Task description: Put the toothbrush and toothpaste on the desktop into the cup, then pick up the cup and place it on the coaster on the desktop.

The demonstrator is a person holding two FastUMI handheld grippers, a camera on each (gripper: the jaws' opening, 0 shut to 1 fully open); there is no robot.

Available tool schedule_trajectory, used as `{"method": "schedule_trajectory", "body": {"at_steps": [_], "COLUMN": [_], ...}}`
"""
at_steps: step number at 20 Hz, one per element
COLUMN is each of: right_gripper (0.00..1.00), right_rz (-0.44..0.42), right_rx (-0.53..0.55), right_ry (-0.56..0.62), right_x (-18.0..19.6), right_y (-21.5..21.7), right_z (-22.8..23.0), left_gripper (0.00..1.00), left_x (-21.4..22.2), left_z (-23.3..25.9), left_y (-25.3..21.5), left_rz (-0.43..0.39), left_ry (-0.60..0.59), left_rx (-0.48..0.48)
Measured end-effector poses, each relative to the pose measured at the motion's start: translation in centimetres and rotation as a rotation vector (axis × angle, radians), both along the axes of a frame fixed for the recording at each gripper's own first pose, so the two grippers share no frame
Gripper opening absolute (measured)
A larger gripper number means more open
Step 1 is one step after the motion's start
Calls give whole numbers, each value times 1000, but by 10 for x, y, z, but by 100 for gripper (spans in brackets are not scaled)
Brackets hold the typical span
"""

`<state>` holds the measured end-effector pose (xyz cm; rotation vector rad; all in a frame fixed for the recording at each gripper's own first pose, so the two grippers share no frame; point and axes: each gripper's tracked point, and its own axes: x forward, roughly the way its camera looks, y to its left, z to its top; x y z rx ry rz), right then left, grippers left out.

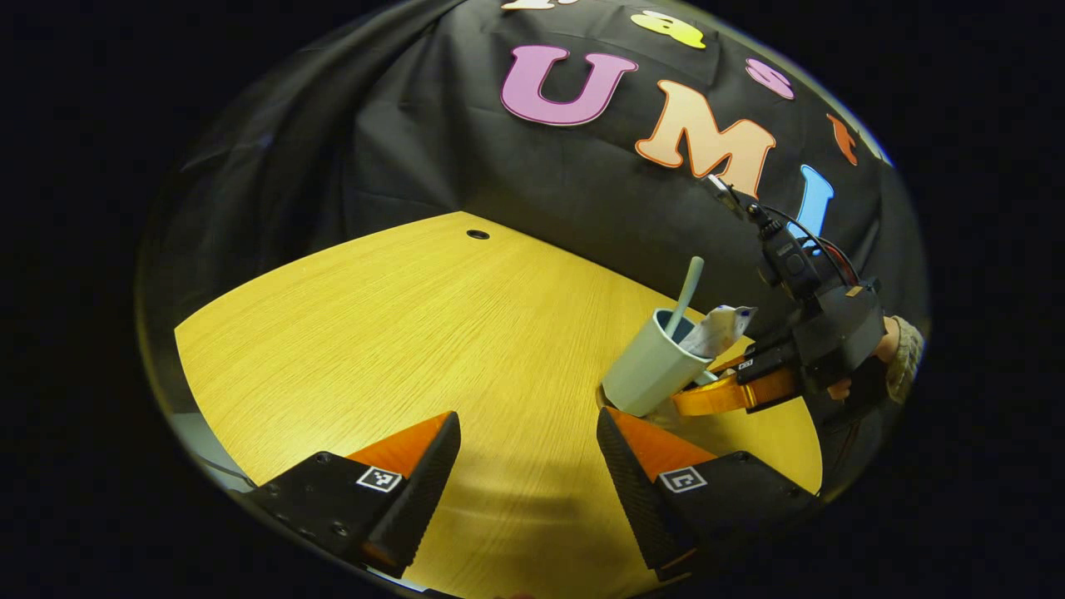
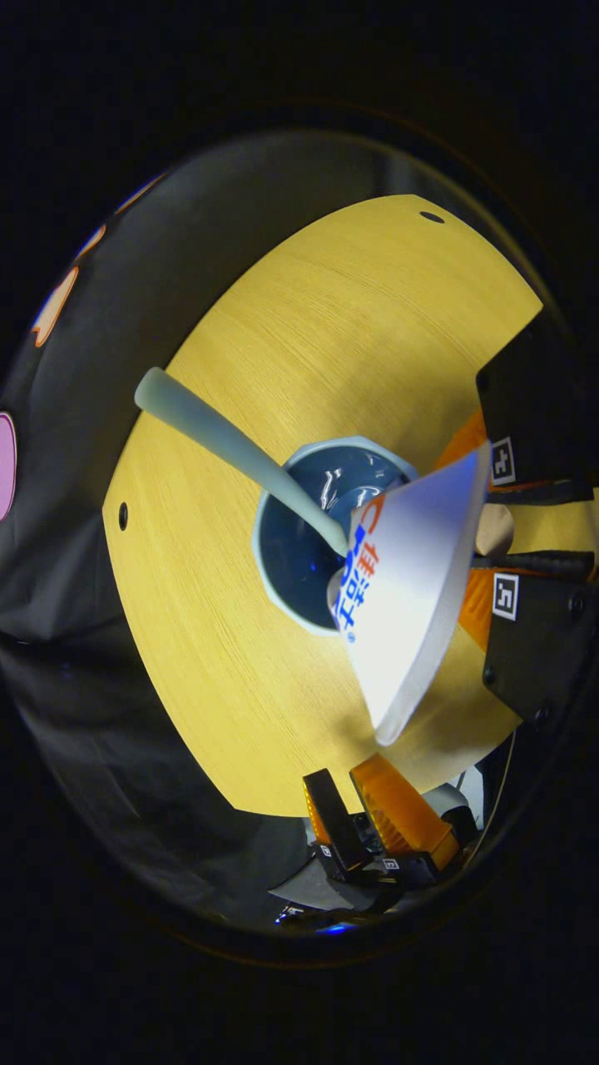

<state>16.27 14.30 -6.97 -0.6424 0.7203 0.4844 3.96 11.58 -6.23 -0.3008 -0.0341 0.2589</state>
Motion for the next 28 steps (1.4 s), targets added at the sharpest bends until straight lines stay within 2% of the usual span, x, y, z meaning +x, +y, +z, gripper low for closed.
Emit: {"method": "schedule_trajectory", "body": {"at_steps": [3,8,11,13,16,21,28], "right_gripper": [24,22,27,33,98,98,96], "right_rz": [-11,-16,-6,7,-6,-81,-354], "right_rx": [-23,-66,-63,-24,18,169,386], "right_ry": [10,19,27,16,-10,-42,-129], "right_x": [3,3,-3,-9,-17,-45,-72], "right_y": [0,8,8,12,4,-24,-96], "right_z": [-5,-9,-3,0,12,26,28], "left_gripper": [96,96,96,96,95,95,95], "left_x": [3,8,9,11,10,14,28], "left_z": [2,1,1,1,3,16,40], "left_y": [4,6,1,-1,-12,-35,-79], "left_rz": [-2,-8,-21,-28,-45,-85,-215], "left_ry": [2,7,12,14,25,54,89], "left_rx": [-12,-8,-3,7,28,83,195]}}
